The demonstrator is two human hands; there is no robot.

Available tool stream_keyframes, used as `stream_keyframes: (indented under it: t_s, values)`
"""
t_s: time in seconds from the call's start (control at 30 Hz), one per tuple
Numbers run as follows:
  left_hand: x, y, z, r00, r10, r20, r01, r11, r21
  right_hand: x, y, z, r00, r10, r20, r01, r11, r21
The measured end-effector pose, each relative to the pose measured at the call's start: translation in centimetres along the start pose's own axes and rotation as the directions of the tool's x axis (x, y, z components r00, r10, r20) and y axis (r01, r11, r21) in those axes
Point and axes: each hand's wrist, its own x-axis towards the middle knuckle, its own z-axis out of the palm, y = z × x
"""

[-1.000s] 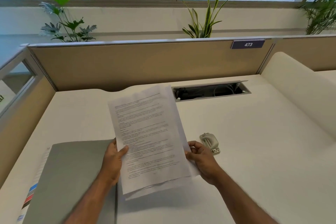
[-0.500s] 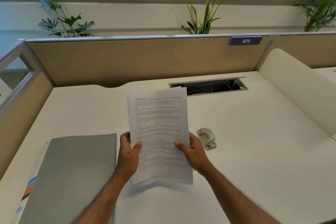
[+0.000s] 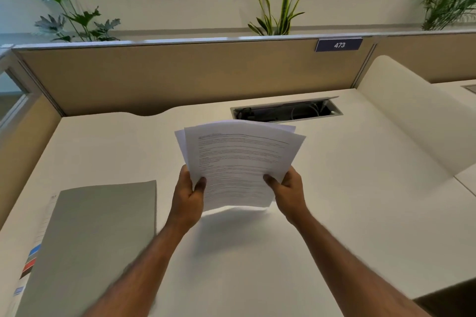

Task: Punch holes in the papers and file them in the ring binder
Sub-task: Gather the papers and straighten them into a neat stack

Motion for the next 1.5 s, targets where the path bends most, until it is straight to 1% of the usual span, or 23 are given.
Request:
stream_keyframes:
  t_s: [0.07, 0.17, 0.3, 0.47, 0.6, 0.7, 0.83, 0.9, 1.0, 1.07, 1.13, 1.2, 1.23, 1.3, 1.33, 1.4, 1.43, 1.47, 1.5]
  values:
    - [-0.1, 0.4, 0.2, 1.000, -0.004, -0.031, 0.004, 1.000, 0.001, 0.0, 0.2, -0.2, 1.000, -0.018, -0.010, 0.018, 0.999, 0.027]
    - [-0.1, 0.1, 0.5, 0.996, -0.021, -0.091, 0.020, 1.000, -0.011, -0.4, 0.8, -0.4, 1.000, 0.015, -0.026, -0.014, 0.999, 0.041]
    - [-0.7, -0.2, 1.4, 0.994, -0.038, -0.101, 0.035, 0.999, -0.028, -1.2, 1.4, 0.4, 0.998, 0.039, -0.042, -0.038, 0.999, 0.029]
    - [-0.9, 0.5, 2.0, 0.989, 0.013, -0.150, -0.018, 0.999, -0.031, -1.4, 1.5, 0.6, 0.996, 0.026, -0.084, -0.020, 0.998, 0.065]
    - [-1.6, -0.6, 2.6, 0.989, -0.040, -0.141, 0.037, 0.999, -0.022, -1.9, 1.7, 0.8, 0.995, 0.030, -0.093, -0.026, 0.999, 0.047]
    - [-1.9, -1.5, 2.6, 0.990, -0.041, -0.135, 0.040, 0.999, -0.012, -2.0, 1.8, 0.8, 0.997, 0.021, -0.078, -0.019, 1.000, 0.024]
    - [-2.2, -2.2, 2.5, 0.991, -0.074, -0.112, 0.077, 0.997, 0.016, -2.1, 2.6, 0.5, 0.994, 0.074, -0.079, -0.075, 0.997, -0.008]
    - [-2.1, -2.2, 2.6, 0.992, -0.069, -0.102, 0.072, 0.997, 0.020, -2.2, 2.9, 0.6, 0.994, 0.083, -0.076, -0.083, 0.997, -0.003]
    - [-1.9, -2.2, 2.8, 0.989, -0.084, -0.125, 0.088, 0.996, 0.026, -2.4, 3.1, 0.7, 0.994, 0.096, -0.053, -0.095, 0.995, 0.017]
    - [-1.3, -2.1, 2.5, 0.987, -0.091, -0.130, 0.100, 0.993, 0.061, -2.3, 3.0, 0.5, 0.994, 0.111, -0.021, -0.111, 0.994, -0.005]
    - [-0.5, -1.8, 1.8, 0.991, -0.073, -0.113, 0.088, 0.987, 0.133, -2.0, 2.4, 0.0, 0.994, 0.109, 0.023, -0.107, 0.992, -0.073]
    - [0.4, -1.2, 0.8, 0.997, -0.028, -0.065, 0.041, 0.975, 0.218, -1.6, 1.2, -0.8, 0.998, 0.060, 0.025, -0.055, 0.985, -0.164]
    - [0.9, -0.8, 0.3, 0.999, 0.003, -0.034, 0.007, 0.963, 0.268, -1.3, 0.2, -1.2, 1.000, 0.010, -0.012, -0.013, 0.977, -0.215]
    - [1.8, 0.4, -0.7, 0.998, 0.049, 0.043, -0.061, 0.928, 0.367, 0.0, -2.4, -2.0, 0.979, -0.174, -0.107, 0.124, 0.923, -0.365]
    - [2.2, 1.0, -1.1, 0.994, 0.069, 0.089, -0.099, 0.910, 0.403, 0.7, -3.9, -2.2, 0.949, -0.294, -0.110, 0.214, 0.862, -0.459]
    - [3.0, 2.3, -1.6, 0.976, 0.119, 0.182, -0.195, 0.847, 0.494, 2.2, -6.6, -2.2, 0.854, -0.519, -0.020, 0.389, 0.663, -0.640]
    - [3.4, 3.1, -1.8, 0.964, 0.138, 0.229, -0.244, 0.805, 0.542, 2.8, -7.8, -2.0, 0.818, -0.574, 0.036, 0.437, 0.579, -0.688]
    - [3.7, 3.8, -1.8, 0.951, 0.146, 0.274, -0.282, 0.772, 0.570, 3.3, -8.7, -1.7, 0.817, -0.570, 0.087, 0.460, 0.553, -0.695]
    - [3.8, 4.5, -1.7, 0.939, 0.155, 0.306, -0.314, 0.746, 0.588, 3.6, -9.4, -1.4, 0.846, -0.515, 0.139, 0.460, 0.572, -0.679]
